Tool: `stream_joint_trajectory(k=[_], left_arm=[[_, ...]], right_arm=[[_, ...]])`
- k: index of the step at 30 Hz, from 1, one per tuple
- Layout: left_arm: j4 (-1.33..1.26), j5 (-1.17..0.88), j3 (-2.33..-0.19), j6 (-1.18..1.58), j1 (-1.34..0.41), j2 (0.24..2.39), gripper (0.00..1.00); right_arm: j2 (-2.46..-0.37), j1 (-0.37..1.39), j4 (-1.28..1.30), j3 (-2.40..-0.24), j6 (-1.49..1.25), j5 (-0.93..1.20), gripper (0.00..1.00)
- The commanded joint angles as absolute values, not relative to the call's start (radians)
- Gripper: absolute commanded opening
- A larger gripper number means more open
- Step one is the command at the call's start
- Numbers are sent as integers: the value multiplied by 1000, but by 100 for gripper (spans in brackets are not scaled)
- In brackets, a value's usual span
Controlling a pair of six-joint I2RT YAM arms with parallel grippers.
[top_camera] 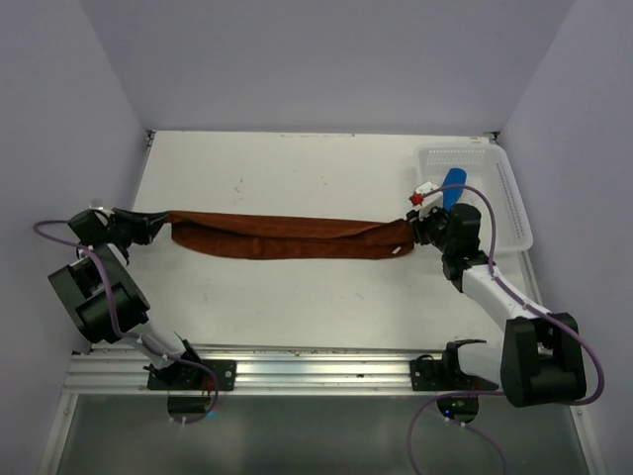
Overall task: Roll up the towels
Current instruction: Fold the towel
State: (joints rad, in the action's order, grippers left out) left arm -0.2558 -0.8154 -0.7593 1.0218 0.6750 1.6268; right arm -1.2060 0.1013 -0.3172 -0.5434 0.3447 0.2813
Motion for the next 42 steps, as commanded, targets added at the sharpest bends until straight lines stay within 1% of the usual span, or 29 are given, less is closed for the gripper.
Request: stream_joint_trajectory(k=[1, 7, 11, 13, 16, 21, 26, 28, 30, 31, 34, 35, 38, 42], left_arm=[[-296, -790, -758, 983, 715, 1614, 0], [-314, -787, -726, 974, 712, 1611, 0], [-314, -781, -713, 960, 703, 1605, 0], [-305, -778, -704, 950, 701, 1605, 0], [-299, -775, -689, 937, 701, 1600, 0], [-265, -761, -661, 904, 701, 1594, 0], [-215, -721, -650, 851, 701, 1557, 0], [-193, -709, -653, 832, 703, 1537, 3], [-167, -686, -661, 818, 703, 1523, 3], [-163, -681, -663, 802, 703, 1516, 0], [-134, -663, -675, 787, 703, 1493, 0], [-129, -658, -678, 787, 703, 1486, 0], [-117, -658, -684, 782, 703, 1479, 0], [-109, -658, -699, 779, 703, 1476, 0]], right_arm=[[-1200, 107, -291, -564, 354, 327, 39], [-1155, 107, -291, -577, 313, 347, 44], [-1149, 106, -253, -652, 230, 391, 51], [-1155, 106, -226, -702, 189, 419, 51], [-1164, 106, -218, -738, 114, 462, 50], [-1204, 107, -229, -807, -84, 497, 51], [-1226, 115, -236, -830, -113, 508, 50], [-1236, 118, -233, -834, -121, 500, 50], [-1258, 132, -206, -845, -132, 492, 49], [-1268, 141, -189, -870, -136, 477, 46], [-1333, 195, -69, -955, -134, 446, 42], [-1354, 215, -5, -977, -126, 411, 41], [-1411, 281, 81, -1032, -72, 349, 41], [-1440, 281, 188, -1087, -10, 295, 40]])
